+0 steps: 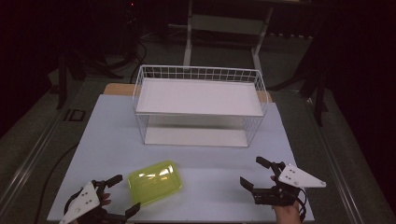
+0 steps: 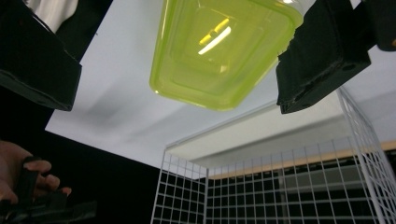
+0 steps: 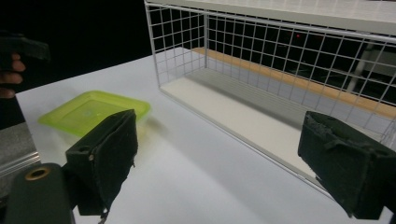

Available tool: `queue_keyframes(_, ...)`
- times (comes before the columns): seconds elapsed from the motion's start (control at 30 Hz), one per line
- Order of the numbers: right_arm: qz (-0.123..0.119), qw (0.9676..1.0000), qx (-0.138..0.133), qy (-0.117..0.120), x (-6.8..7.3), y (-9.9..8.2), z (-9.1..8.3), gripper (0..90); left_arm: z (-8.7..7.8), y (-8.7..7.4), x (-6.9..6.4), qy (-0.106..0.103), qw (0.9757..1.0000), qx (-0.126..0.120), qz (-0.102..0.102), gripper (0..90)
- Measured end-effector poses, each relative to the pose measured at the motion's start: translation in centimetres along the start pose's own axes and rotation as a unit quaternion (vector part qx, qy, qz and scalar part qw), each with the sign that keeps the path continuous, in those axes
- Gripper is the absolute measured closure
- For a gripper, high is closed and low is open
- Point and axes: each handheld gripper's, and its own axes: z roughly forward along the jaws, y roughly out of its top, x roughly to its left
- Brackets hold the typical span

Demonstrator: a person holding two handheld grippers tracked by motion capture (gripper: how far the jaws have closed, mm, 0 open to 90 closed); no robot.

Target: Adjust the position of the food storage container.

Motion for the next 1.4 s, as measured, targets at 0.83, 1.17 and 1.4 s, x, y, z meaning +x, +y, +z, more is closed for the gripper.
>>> queue_keyframes(0.83,0.001,0.9999,-0.010,-0.006,0.5,-0.1,0.2,12.1,-1.5,-1.8,4.0,0.015,0.9849,0.171,-0.023,10.3)
queue_keyframes(1.17,0.007,0.9999,-0.009,-0.005,0.3,-0.1,0.3,12.1,-0.2,-3.5,5.1,0.011,0.9669,0.254,-0.019,64.7)
queue_keyframes(1.4,0.005,0.9999,-0.006,-0.006,0.3,-0.2,0.2,12.1,2.4,-4.4,4.8,-0.021,0.9515,0.307,-0.014,90.0)
